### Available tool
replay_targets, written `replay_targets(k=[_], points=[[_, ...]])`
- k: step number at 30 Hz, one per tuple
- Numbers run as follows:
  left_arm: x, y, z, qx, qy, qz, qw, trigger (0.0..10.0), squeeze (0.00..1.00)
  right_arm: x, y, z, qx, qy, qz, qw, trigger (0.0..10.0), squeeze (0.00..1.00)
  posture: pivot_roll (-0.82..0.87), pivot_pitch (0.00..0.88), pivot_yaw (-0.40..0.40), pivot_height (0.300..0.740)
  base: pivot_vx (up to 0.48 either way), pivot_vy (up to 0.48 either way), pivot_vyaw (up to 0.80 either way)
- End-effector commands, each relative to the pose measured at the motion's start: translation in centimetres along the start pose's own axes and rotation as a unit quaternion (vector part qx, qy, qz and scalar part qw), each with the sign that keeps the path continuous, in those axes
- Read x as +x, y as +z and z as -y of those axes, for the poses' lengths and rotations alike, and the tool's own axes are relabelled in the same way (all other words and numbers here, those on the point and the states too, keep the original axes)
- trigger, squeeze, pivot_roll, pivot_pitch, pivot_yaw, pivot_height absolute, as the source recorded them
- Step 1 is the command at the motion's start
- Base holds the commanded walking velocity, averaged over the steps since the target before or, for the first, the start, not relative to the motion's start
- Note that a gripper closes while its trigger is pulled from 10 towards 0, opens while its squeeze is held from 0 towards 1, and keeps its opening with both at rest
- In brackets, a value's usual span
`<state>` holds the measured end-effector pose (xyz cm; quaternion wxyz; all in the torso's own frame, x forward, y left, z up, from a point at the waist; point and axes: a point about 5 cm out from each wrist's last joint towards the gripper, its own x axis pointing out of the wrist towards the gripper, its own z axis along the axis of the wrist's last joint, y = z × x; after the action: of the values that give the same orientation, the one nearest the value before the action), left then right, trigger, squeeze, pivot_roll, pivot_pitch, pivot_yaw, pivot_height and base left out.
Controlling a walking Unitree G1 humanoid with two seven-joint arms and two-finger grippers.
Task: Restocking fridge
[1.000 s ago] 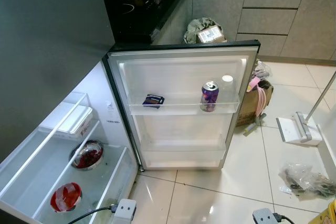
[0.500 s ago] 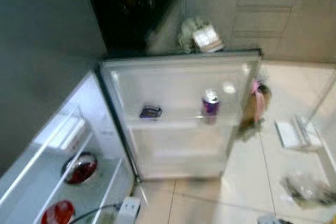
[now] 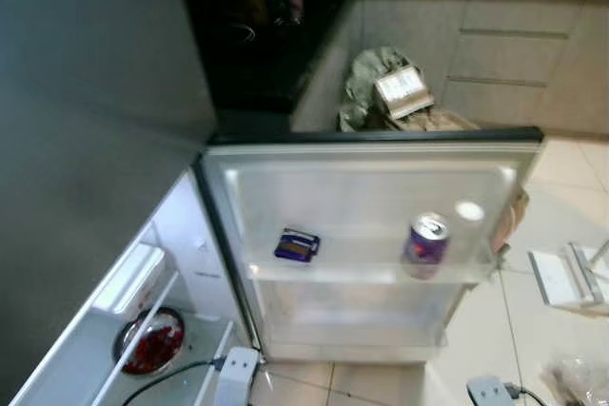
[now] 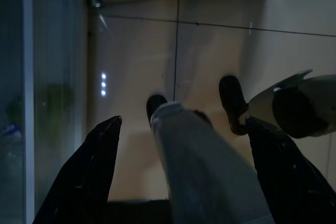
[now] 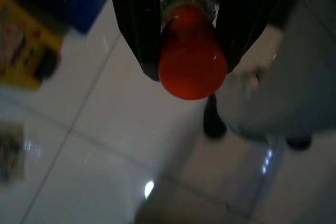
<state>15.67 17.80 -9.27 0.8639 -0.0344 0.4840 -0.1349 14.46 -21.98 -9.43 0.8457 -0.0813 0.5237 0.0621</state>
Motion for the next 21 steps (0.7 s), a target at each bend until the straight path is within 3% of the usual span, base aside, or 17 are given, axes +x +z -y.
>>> replay_targets(k=[1,7,15,21], points=[[0.0,0.1,0.1,-0.001,-0.008,-0.001,1.0,10.0,0.0,-0.1,-0.7,0.1,0.008,-0.001,-0.011,1.0,10.0,0.0,-0.05,0.0,0.012,0.74,0.0,0.0,0.0],[0.1,0.1,0.3,-0.004,-0.017,0.0,1.0,10.0,0.0,-0.2,-0.9,0.2,0.012,-0.002,-0.012,1.0,10.0,0.0,-0.06,0.0,0.014,0.74,0.0,-0.439,0.0],[0.1,1.2,0.1,-0.008,-0.025,0.026,0.999,10.0,0.0,-0.2,-1.0,0.3,0.019,-0.002,-0.013,1.0,10.0,0.0,-0.06,0.0,0.013,0.74,0.0,0.0,0.0],[0.0,3.4,-0.3,-0.006,-0.043,0.073,0.996,10.0,0.0,-0.2,-0.4,0.7,0.023,0.005,0.001,1.0,10.0,0.0,-0.06,0.0,0.008,0.74,0.0,0.0,0.0]])
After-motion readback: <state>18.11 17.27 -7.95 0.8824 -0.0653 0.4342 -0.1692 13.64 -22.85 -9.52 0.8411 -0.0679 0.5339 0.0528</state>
